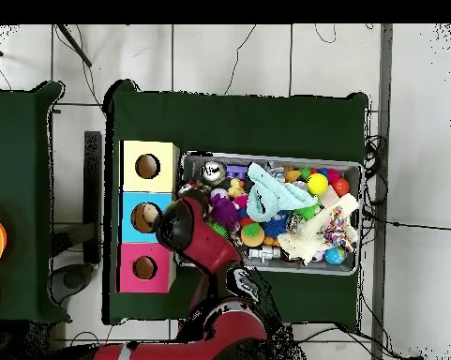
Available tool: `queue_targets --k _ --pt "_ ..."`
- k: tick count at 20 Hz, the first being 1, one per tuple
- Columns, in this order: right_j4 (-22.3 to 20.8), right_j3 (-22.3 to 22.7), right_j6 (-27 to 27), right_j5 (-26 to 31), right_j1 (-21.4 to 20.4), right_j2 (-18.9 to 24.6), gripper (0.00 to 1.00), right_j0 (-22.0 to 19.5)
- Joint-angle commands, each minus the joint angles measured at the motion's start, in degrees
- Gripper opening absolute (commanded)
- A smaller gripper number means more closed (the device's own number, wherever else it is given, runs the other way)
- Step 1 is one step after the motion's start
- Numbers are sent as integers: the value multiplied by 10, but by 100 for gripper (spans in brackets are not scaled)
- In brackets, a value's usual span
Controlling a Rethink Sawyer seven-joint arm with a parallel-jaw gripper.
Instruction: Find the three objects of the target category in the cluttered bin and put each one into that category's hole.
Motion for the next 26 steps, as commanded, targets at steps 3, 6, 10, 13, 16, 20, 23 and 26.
queue_targets --k 3,6,10,13,16,20,23,26 --pt "4 -26 90 170 21 81 100 -41" --pt "-2 -34 91 155 33 82 100 -43" --pt "-6 -48 78 194 45 85 100 -53" --pt "1 -59 80 211 55 73 100 -47" --pt "1 -64 85 203 60 72 100 -46" --pt "-14 -61 94 149 59 74 0 -50" --pt "-34 -61 92 112 58 72 0 -49" --pt "-82 -65 73 89 52 100 0 -70"
